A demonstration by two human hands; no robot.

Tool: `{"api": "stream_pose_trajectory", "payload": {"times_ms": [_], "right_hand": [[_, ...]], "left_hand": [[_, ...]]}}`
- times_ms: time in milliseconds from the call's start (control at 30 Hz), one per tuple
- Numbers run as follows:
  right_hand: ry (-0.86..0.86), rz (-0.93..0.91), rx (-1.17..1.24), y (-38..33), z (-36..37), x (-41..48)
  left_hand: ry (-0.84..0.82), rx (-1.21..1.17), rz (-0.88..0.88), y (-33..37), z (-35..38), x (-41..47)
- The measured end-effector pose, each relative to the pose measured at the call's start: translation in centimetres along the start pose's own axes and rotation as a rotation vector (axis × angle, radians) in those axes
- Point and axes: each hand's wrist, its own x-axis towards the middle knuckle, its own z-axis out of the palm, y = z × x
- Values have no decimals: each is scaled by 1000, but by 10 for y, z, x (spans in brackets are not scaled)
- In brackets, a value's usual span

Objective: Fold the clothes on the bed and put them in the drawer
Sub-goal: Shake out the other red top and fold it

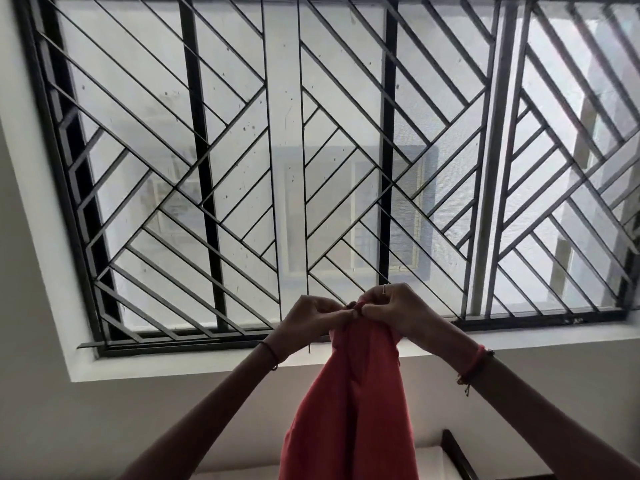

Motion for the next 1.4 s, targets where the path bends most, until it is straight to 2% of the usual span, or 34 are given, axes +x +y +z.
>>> {"api": "stream_pose_trajectory", "payload": {"times_ms": [100,333,433,767,967,1167,1267,1333,1400], "right_hand": [[11,19,13,2,9,1],[-38,62,330,3,5,7],[-40,24,371,3,3,9],[-138,20,283,2,0,2],[-45,52,263,8,3,1],[-85,84,332,13,11,-3],[-44,80,269,14,16,-8],[-45,81,193,14,17,-13],[-56,69,148,15,15,-16]], "left_hand": [[-45,-83,-41,0,6,-4],[35,-155,-69,7,8,-7],[54,-170,-60,7,3,-7],[14,-250,-96,7,0,-11],[-29,-254,-44,0,3,-14],[87,-284,-120,-2,11,-14],[121,-374,-193,-3,10,-11],[77,-387,-206,-2,7,-8],[-35,-343,-171,-1,2,-8]]}}
